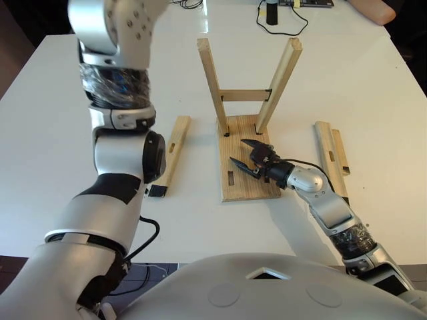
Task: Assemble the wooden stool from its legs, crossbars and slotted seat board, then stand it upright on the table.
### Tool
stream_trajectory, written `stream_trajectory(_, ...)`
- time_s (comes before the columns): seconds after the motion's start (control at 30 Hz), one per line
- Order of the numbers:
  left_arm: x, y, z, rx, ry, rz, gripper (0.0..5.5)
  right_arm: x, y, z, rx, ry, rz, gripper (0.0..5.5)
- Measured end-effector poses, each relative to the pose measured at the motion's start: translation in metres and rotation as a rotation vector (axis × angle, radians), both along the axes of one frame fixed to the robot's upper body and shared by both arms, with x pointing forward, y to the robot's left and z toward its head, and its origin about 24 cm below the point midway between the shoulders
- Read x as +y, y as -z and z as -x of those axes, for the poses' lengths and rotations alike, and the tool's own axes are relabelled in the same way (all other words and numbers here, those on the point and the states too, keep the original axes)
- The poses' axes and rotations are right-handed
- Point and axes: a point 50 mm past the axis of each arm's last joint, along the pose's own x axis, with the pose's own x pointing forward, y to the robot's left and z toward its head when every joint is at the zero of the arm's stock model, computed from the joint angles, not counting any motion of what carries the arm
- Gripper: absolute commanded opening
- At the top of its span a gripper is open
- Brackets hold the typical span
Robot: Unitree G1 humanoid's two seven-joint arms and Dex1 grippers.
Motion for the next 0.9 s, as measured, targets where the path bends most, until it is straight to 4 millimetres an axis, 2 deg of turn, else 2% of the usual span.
stream_trajectory(0.03,-0.004,0.043,-0.001,0.114,0.002,-0.041,2.66,0.000,0.000,0.000,-0.004,-0.002,-0.001,3.12)
stream_trajectory(0.07,-0.006,0.057,0.002,0.101,-0.006,-0.044,2.66,0.000,0.000,0.001,-0.007,-0.005,-0.001,3.12)
stream_trajectory(0.2,-0.013,0.064,0.011,0.062,0.017,-0.028,2.66,-0.003,0.003,0.001,-0.004,0.007,0.019,3.12)
stream_trajectory(0.37,-0.009,0.056,0.002,0.148,0.042,0.053,2.66,-0.002,0.004,0.001,-0.001,0.014,0.023,3.12)
stream_trajectory(0.4,-0.007,0.052,-0.001,0.155,0.041,0.060,2.66,-0.002,0.004,0.001,-0.002,0.015,0.021,3.12)
stream_trajectory(0.43,-0.004,0.038,-0.004,0.133,0.041,0.074,2.66,-0.001,0.004,0.001,-0.003,0.014,0.018,3.12)
stream_trajectory(0.53,0.004,-0.023,-0.007,-0.004,0.031,0.092,2.66,0.000,0.004,0.001,-0.003,0.014,0.015,3.12)
stream_trajectory(0.63,0.008,-0.062,-0.004,-0.101,0.030,0.105,2.66,0.000,0.004,0.001,-0.003,0.014,0.014,3.12)
stream_trajectory(0.73,0.011,-0.091,0.000,-0.171,0.030,0.122,2.66,0.000,0.004,0.001,-0.003,0.014,0.014,3.12)
stream_trajectory(0.77,0.012,-0.098,0.002,-0.189,0.029,0.126,2.66,0.000,0.004,0.001,-0.003,0.014,0.014,3.12)
stream_trajectory(0.83,0.015,-0.100,0.003,-0.199,0.021,0.124,2.66,0.000,0.004,0.001,-0.003,0.015,0.014,3.12)
stream_trajectory(0.9,0.016,-0.080,0.002,-0.174,0.011,0.105,2.66,0.000,0.004,0.001,-0.003,0.016,0.015,3.12)
